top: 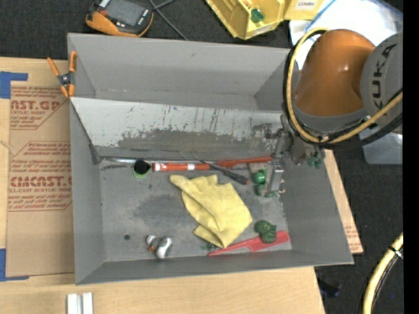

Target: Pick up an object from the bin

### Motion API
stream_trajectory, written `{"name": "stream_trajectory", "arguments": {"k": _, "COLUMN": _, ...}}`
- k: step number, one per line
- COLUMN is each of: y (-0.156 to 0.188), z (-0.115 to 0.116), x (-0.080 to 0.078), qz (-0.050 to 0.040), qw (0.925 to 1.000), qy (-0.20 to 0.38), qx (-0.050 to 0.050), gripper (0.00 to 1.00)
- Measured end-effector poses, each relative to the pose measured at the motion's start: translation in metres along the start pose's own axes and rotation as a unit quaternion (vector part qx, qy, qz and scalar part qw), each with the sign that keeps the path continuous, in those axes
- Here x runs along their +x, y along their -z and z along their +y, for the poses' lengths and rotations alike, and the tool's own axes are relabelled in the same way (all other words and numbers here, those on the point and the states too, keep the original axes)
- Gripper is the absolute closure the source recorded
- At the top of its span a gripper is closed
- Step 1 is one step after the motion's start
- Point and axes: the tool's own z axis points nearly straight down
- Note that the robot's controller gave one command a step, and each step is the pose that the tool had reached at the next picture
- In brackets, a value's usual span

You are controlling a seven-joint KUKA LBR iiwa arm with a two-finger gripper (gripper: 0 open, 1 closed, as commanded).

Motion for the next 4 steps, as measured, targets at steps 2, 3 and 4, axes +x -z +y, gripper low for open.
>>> {"name": "stream_trajectory", "arguments": {"k": 2, "y": -0.106, "z": 0.040, "x": 0.025, "qz": -0.0047, "qw": 0.9953, "qy": -0.096, "qx": -0.001, "gripper": 0.00}}
{"name": "stream_trajectory", "arguments": {"k": 3, "y": -0.066, "z": 0.051, "x": 0.042, "qz": -0.0077, "qw": 1.0000, "qy": 0.005, "qx": 0.001, "gripper": 0.00}}
{"name": "stream_trajectory", "arguments": {"k": 4, "y": -0.121, "z": 0.064, "x": 0.046, "qz": -0.0013, "qw": 0.9921, "qy": -0.125, "qx": -0.001, "gripper": 0.00}}
